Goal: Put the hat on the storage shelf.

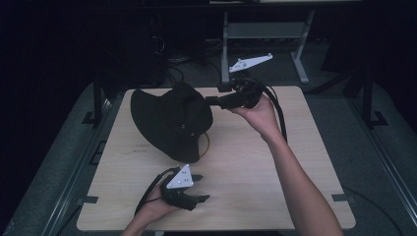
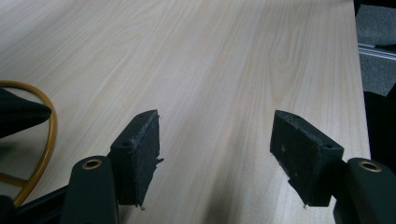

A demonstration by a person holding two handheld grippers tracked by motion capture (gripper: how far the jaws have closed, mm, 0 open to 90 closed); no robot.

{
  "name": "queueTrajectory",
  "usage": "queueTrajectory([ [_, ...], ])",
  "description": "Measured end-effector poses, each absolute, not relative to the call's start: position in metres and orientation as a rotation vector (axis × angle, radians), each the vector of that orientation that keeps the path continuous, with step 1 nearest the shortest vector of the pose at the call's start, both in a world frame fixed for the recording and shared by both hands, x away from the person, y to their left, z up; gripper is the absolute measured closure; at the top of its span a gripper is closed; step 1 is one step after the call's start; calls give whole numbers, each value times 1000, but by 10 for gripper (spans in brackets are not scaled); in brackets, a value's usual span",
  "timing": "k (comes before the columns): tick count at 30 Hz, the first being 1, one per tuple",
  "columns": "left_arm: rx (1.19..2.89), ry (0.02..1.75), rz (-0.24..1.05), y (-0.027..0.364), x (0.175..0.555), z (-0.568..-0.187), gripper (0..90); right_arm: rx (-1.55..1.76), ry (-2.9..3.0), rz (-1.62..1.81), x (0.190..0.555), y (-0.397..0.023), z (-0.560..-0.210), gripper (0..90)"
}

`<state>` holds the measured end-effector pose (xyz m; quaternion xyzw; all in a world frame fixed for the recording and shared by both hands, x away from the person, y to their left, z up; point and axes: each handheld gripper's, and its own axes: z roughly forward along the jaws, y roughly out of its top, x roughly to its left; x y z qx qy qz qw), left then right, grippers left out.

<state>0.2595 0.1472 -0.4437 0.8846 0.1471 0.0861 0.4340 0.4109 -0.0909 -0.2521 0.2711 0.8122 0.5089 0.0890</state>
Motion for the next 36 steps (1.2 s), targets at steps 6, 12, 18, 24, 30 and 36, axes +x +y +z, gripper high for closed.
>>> queueTrajectory([
  [6,2206,370,217,148,260,-444,321,826,2414,1505,410,-99,-255,305],
  [12,2206,363,228,148,261,-444,315,857,2409,1500,410,-107,-260,280],
  [18,2205,364,221,145,260,-445,309,874,2397,1507,407,-115,-264,275],
  [24,2205,370,220,145,260,-446,305,892,2399,1494,407,-123,-269,267],
  [30,2215,356,221,144,259,-446,302,900,2389,1497,405,-130,-272,267],
  [36,2219,352,224,143,259,-446,299,922,2386,1489,401,-139,-279,267],
])
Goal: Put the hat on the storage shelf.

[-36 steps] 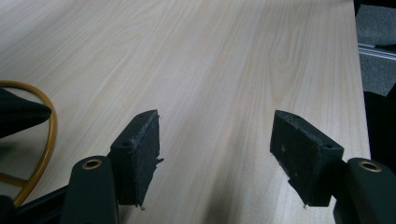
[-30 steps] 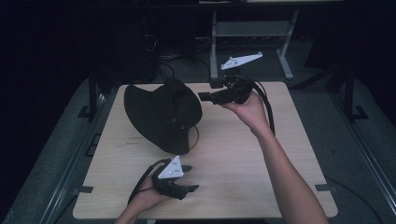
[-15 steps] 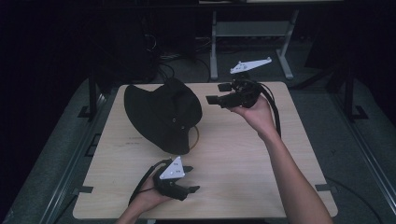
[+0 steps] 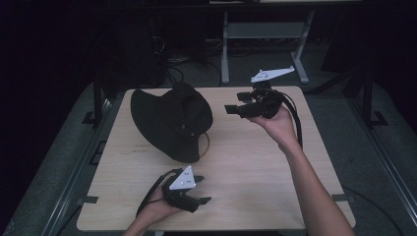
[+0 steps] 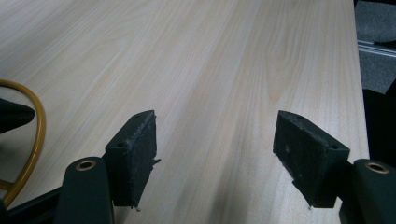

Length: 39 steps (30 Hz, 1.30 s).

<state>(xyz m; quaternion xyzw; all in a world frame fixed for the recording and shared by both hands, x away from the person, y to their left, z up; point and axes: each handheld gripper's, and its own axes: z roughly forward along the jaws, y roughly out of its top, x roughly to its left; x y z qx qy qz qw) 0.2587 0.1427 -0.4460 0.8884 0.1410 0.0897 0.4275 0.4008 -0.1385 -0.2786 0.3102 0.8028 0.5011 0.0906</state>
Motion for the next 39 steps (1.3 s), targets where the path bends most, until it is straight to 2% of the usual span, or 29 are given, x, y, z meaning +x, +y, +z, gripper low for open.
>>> queueTrajectory([
  [39,2225,368,229,141,258,-447,259,1017,2386,1469,388,-180,-307,260],
])
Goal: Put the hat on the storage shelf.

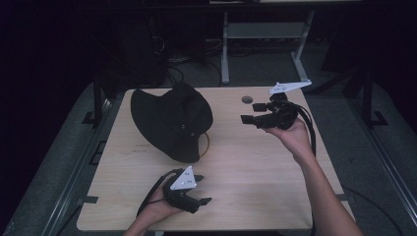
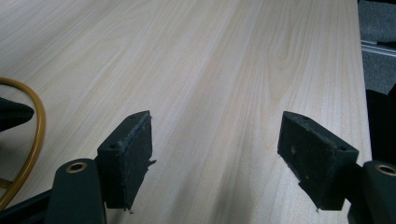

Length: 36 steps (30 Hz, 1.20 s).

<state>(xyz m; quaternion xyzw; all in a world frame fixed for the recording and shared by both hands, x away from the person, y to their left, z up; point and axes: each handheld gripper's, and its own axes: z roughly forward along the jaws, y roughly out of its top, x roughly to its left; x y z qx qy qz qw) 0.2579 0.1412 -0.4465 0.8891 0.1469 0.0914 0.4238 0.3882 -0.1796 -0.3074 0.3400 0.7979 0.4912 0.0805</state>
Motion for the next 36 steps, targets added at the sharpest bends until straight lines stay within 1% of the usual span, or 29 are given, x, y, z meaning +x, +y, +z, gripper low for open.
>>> queueTrajectory([
  [24,2221,375,222,141,257,-447,258,1080,2401,1457,374,-203,-333,246],
  [31,2224,372,228,142,258,-447,257,1087,2413,1453,362,-211,-343,244],
  [36,2226,373,233,143,258,-447,257,1089,2438,1425,347,-217,-352,240],
])
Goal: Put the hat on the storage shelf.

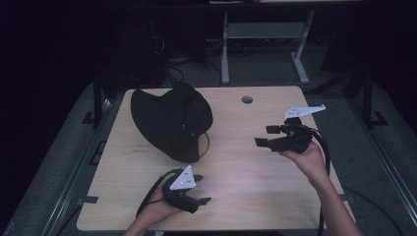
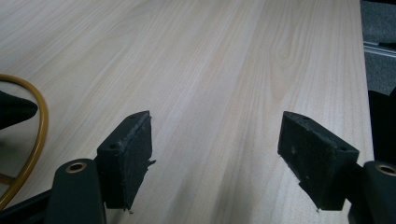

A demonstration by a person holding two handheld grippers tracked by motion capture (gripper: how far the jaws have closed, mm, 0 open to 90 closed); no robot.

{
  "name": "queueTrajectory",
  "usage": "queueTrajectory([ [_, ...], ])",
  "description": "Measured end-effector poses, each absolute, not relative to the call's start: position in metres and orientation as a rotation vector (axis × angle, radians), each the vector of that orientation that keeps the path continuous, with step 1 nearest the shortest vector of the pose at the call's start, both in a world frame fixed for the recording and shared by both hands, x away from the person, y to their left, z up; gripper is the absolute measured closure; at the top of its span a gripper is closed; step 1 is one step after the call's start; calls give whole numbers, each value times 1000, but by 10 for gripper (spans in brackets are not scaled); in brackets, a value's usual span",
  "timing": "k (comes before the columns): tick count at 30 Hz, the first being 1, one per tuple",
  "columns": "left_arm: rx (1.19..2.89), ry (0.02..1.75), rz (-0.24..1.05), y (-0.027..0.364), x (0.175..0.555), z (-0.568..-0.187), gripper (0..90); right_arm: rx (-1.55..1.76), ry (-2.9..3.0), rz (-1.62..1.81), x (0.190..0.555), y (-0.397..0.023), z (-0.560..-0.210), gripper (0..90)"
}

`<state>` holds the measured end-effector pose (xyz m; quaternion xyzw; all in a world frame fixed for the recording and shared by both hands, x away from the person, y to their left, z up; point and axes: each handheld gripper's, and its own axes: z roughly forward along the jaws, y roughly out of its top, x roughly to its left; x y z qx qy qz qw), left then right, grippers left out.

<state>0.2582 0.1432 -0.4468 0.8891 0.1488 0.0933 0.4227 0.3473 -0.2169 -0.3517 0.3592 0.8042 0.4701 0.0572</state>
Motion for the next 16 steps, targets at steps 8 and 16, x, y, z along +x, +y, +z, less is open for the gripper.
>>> queueTrajectory([
  [8,2222,374,238,144,258,-447,258,1103,2452,1396,322,-231,-368,240],
  [16,2225,364,235,142,257,-448,259,1100,2453,1390,297,-241,-380,238],
])
